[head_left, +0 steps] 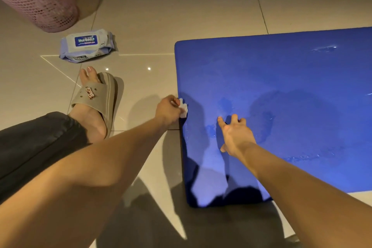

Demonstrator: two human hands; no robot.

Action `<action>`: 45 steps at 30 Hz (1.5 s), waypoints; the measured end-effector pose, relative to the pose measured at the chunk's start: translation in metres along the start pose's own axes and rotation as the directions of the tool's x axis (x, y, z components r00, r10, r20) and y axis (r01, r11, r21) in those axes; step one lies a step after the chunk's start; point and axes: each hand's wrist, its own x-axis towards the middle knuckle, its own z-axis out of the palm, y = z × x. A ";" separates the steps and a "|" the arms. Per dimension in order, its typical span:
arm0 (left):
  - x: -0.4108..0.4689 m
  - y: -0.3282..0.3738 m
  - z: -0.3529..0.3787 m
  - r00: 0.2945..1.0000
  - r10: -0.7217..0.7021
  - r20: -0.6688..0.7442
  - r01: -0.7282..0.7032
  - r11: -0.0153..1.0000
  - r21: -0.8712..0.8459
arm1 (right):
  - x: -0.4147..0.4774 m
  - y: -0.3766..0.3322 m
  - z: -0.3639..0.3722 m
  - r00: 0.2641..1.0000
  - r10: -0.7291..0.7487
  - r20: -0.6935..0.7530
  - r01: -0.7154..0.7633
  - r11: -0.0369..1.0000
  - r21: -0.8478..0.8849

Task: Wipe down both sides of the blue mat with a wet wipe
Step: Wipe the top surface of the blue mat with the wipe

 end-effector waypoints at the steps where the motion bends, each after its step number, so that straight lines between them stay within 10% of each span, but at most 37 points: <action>1: -0.003 0.003 0.001 0.999 0.030 0.016 -0.030 0.999 0.030 | 0.001 0.000 0.000 1.000 0.004 0.002 -0.004 1.000 -0.011; 7: -0.070 -0.031 -0.004 0.968 0.088 0.234 -0.136 0.972 0.194 | 0.000 0.004 -0.002 1.000 -0.018 0.018 0.017 0.999 0.027; 12: -0.138 -0.077 0.003 0.897 -0.021 0.442 0.114 0.977 -0.183 | -0.015 0.020 0.003 0.994 -0.106 0.010 0.104 0.987 0.123; 21: -0.070 -0.026 0.017 0.992 -0.113 -0.057 0.103 0.982 -0.160 | -0.054 0.031 0.036 0.979 -0.074 0.193 0.072 0.997 0.017; 31: -0.153 -0.099 0.012 0.938 -0.045 0.343 0.139 0.957 -0.253 | -0.049 0.029 0.033 0.972 -0.072 0.222 0.084 0.996 -0.044; 45: -0.122 -0.065 0.016 0.989 -0.127 0.078 0.136 0.982 -0.128 | -0.051 0.029 0.037 0.975 -0.055 0.215 0.064 0.997 -0.035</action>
